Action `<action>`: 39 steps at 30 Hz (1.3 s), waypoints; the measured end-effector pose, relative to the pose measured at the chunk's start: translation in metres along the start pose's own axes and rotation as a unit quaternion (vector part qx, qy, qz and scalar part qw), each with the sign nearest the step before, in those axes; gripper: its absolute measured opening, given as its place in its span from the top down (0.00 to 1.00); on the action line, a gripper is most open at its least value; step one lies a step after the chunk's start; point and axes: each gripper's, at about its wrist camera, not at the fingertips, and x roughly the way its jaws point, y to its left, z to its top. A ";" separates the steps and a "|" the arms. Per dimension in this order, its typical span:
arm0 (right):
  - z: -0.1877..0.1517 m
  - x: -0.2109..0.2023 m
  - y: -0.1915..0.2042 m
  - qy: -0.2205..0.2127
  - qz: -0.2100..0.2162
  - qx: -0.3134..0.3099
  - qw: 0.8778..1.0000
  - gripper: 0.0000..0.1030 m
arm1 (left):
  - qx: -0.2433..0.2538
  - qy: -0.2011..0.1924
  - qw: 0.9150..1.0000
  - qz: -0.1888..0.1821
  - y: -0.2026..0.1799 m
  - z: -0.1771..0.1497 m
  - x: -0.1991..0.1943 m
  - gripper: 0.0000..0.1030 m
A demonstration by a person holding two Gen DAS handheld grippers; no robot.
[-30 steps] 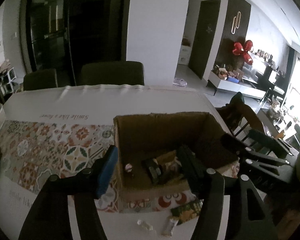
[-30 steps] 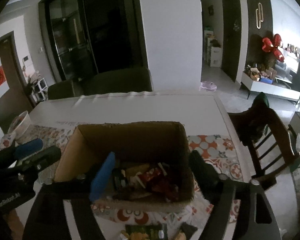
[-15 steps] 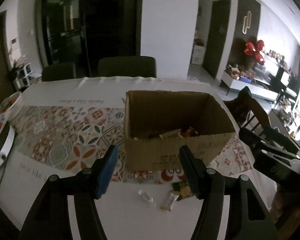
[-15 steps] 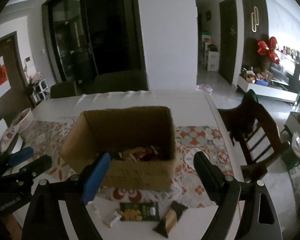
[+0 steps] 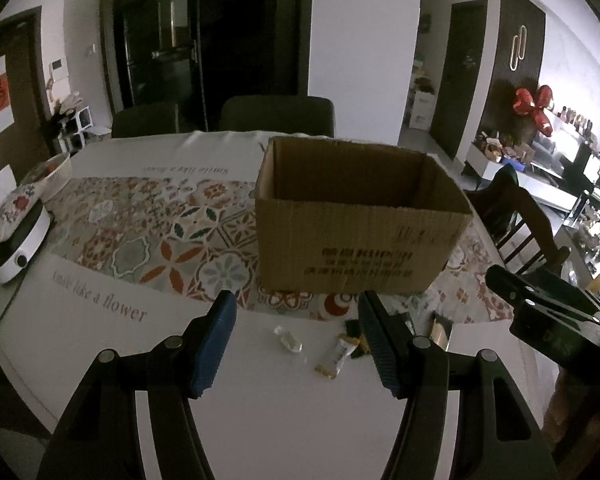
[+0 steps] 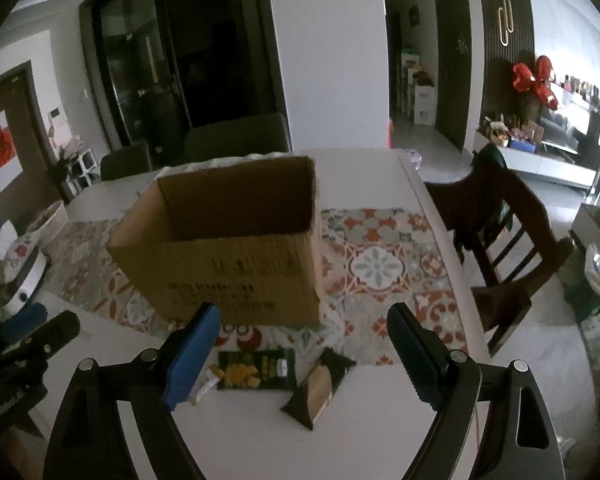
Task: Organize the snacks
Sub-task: 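Lift both tools out of the box and move back toward the table snacks, then grasp the clear small bottle with the left tool while the right tool grasps the black-gold packet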
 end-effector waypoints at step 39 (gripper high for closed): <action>-0.070 0.104 -0.008 0.122 -0.085 0.084 0.985 0.40 | 0.004 0.143 0.989 -0.032 0.016 -0.049 0.147 0.55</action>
